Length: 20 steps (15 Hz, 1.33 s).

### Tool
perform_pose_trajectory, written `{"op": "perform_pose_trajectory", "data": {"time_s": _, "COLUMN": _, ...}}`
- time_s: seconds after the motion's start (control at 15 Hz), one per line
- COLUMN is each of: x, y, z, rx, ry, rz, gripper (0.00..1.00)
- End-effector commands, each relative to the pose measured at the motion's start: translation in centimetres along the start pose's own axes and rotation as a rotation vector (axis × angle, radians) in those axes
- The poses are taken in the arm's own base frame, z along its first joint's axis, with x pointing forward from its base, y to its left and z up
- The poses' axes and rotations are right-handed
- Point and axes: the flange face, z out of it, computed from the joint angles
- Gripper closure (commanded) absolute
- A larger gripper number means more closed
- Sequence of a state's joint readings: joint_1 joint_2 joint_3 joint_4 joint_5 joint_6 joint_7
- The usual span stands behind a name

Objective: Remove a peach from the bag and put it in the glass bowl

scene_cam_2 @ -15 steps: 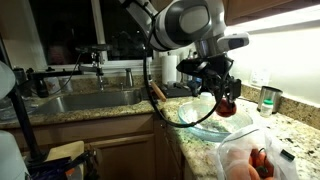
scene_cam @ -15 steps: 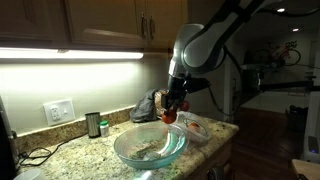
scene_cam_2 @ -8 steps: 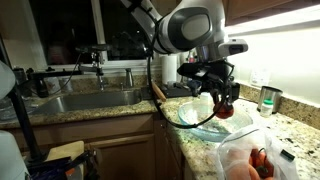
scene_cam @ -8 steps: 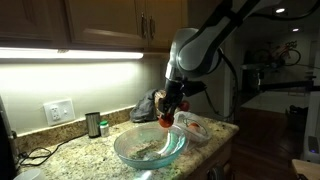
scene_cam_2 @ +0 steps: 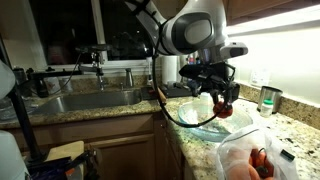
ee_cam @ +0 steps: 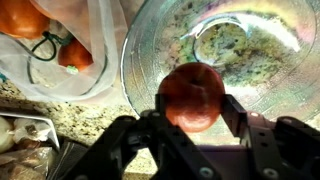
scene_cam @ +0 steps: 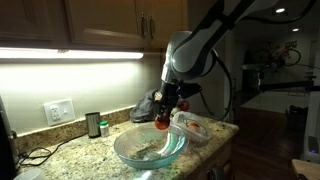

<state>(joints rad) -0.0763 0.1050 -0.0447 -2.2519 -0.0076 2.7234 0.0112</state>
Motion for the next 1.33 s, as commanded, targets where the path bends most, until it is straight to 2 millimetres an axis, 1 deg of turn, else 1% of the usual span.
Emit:
{"op": "perform_pose_trajectory", "data": {"time_s": 0.0, "x": 0.8, "y": -0.4, "z": 0.3, "rx": 0.018, "ry": -0.006, "rz": -0.02, "gripper": 0.67}}
{"op": "perform_pose_trajectory", "data": {"time_s": 0.47, "x": 1.7, "y": -1.2, "z": 1.7, "rx": 0.025, "ry": -0.031, "rz": -0.033, "gripper": 0.67}}
{"op": "perform_pose_trajectory", "data": {"time_s": 1.27, "x": 3.7, "y": -2.0, "z": 3.1, "rx": 0.026, "ry": -0.103, "rz": -0.045, "gripper": 0.67}}
